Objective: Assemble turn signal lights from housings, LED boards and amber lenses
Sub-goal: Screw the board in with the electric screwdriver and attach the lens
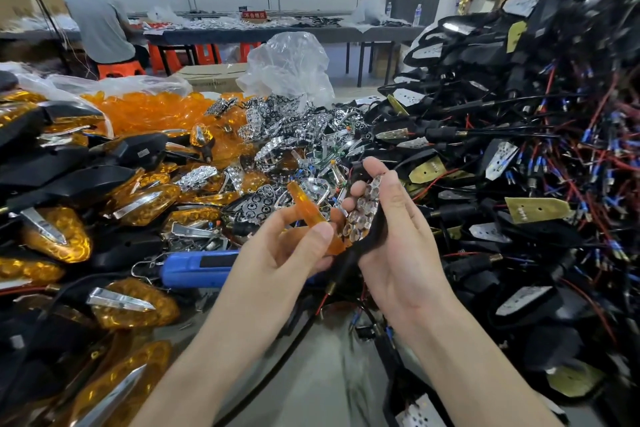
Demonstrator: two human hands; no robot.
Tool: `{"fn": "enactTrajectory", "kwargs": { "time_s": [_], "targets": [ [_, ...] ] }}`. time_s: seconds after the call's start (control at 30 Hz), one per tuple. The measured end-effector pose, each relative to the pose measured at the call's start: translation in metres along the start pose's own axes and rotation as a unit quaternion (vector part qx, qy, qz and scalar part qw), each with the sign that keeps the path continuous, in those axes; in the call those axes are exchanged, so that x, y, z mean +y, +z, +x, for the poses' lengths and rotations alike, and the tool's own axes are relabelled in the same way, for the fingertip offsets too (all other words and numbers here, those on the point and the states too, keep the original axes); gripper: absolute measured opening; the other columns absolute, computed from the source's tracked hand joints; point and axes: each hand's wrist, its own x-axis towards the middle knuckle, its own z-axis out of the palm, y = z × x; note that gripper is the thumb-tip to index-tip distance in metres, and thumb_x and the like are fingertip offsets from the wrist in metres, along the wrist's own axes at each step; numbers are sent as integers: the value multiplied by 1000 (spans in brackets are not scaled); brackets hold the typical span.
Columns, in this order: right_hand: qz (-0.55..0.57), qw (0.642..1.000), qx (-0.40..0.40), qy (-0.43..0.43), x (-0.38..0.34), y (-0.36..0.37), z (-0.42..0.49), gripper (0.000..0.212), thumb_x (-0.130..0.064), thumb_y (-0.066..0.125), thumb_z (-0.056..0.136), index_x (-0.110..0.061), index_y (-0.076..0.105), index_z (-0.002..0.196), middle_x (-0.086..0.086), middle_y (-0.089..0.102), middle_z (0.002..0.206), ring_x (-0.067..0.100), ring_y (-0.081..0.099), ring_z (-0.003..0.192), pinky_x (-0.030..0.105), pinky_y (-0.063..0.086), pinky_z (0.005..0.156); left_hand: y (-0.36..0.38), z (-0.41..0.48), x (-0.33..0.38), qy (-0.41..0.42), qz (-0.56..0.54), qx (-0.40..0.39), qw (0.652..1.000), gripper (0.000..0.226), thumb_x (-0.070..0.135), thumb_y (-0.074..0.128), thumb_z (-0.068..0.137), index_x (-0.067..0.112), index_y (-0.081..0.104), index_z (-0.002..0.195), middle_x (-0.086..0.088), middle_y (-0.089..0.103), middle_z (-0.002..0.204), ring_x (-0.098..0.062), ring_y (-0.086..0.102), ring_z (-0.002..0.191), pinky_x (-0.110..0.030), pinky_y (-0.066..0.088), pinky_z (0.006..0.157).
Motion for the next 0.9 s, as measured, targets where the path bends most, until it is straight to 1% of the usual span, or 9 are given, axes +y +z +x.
{"fn": "enactTrajectory", "kwargs": {
  "time_s": [0.1, 0.17, 0.23, 0.33, 0.43, 0.57, 0.7, 0.83, 0.9],
  "targets": [
    [-41, 999, -7, -7, -3, -1, -3, 27, -43, 63, 89, -30, 79, 107, -4, 66, 87, 9, 63, 77, 27, 57, 73, 0, 0, -1, 12, 5, -16, 1000, 35, 41, 64, 95, 23, 60, 125, 4, 73, 113, -16, 70, 106, -43, 56, 93],
    [-80, 997, -11, -16, -6, 0, -4, 29, -47, 63, 86, -32, 78, 107, -5, 66, 87, 9, 62, 79, 27, 56, 74, 0, 0, -1, 24, 11, -27, 999, 37, 48, 64, 90, 29, 62, 121, 4, 74, 113, -16, 70, 106, -43, 56, 93],
    [-124, 992, -20, -25, -8, 0, -5, 33, -52, 64, 82, -35, 77, 107, -6, 67, 89, 11, 61, 84, 33, 54, 77, 1, 0, 0, 34, 15, -36, 999, 29, 51, 61, 86, 40, 65, 113, 8, 75, 109, -13, 71, 102, -41, 55, 92],
    [-174, 984, -22, -32, -7, 0, -5, 24, -48, 60, 90, -38, 77, 104, -7, 69, 92, 12, 62, 89, 42, 52, 84, 2, 1, 0, 25, -1, -59, 998, 25, 51, 61, 87, 47, 64, 111, 10, 76, 106, -11, 72, 99, -39, 53, 94],
    [-209, 977, -21, -31, -4, -1, -4, 22, -44, 56, 94, -39, 77, 101, -8, 73, 97, 11, 66, 91, 43, 52, 84, 3, 2, -1, 27, 6, -74, 997, 30, 51, 60, 89, 47, 63, 119, 10, 75, 108, -11, 71, 103, -35, 55, 94],
    [-228, 973, -21, -19, 0, -1, -3, 23, -47, 57, 94, -38, 76, 102, -5, 76, 110, 15, 71, 98, 46, 53, 85, 5, 3, -4, 28, 17, -68, 997, 23, 60, 59, 86, 59, 63, 109, 13, 75, 100, -8, 72, 96, -37, 54, 94],
    [-254, 967, -13, -27, 2, -3, -4, 30, -51, 56, 94, -34, 75, 110, -7, 74, 110, 18, 66, 107, 52, 51, 98, 8, 3, -7, 19, 10, -66, 998, 29, 57, 61, 85, 48, 66, 112, 15, 75, 102, -6, 72, 97, -31, 56, 92],
    [-259, 965, -15, -28, 6, -3, -4, 29, -48, 58, 93, -33, 75, 111, -9, 74, 116, 13, 66, 115, 48, 47, 106, 9, 2, -8, 15, 4, -53, 998, 32, 58, 61, 84, 40, 67, 110, 15, 75, 102, -6, 72, 96, -32, 57, 89],
    [-249, 968, -19, -31, 7, -2, -4, 25, -45, 57, 94, -36, 76, 108, -6, 74, 120, 10, 65, 120, 45, 46, 110, 10, 1, -9, 16, -6, -44, 999, 33, 56, 63, 83, 37, 66, 110, 16, 75, 102, -5, 71, 97, -27, 58, 86]
  ]
}}
